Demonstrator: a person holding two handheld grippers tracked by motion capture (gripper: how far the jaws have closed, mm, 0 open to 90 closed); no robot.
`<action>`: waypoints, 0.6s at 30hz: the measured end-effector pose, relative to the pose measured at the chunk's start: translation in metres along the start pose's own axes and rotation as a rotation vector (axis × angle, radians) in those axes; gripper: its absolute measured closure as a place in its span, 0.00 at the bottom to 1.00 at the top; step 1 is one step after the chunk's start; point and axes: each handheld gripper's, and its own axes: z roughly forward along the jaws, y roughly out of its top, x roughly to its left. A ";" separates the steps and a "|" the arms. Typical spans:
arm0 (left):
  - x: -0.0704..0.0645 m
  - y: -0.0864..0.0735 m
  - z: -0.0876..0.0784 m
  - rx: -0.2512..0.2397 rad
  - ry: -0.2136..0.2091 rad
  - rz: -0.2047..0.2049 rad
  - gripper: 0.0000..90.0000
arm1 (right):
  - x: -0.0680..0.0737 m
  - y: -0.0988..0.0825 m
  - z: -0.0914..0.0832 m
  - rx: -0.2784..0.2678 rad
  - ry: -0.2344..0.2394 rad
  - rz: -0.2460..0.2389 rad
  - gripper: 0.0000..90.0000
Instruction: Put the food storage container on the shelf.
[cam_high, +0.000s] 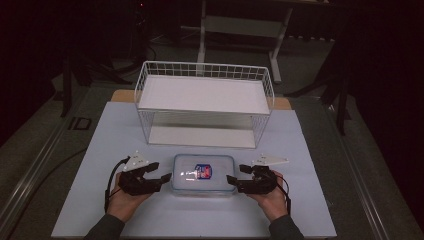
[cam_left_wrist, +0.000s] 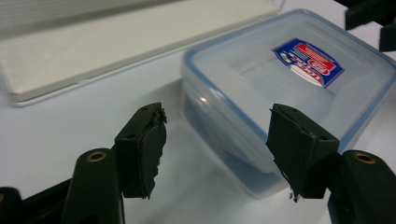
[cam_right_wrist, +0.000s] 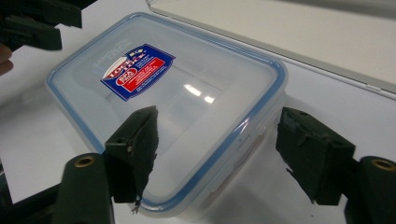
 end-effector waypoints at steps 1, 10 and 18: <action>-0.001 0.001 0.003 0.003 -0.010 -0.012 0.40 | -0.001 0.000 0.001 0.000 0.000 0.001 0.32; -0.001 0.004 0.021 0.015 -0.054 -0.098 0.39 | -0.005 0.000 0.011 0.010 0.065 0.069 0.25; 0.004 0.002 0.027 0.019 -0.117 -0.167 0.34 | -0.012 -0.003 0.020 0.050 0.108 0.134 0.17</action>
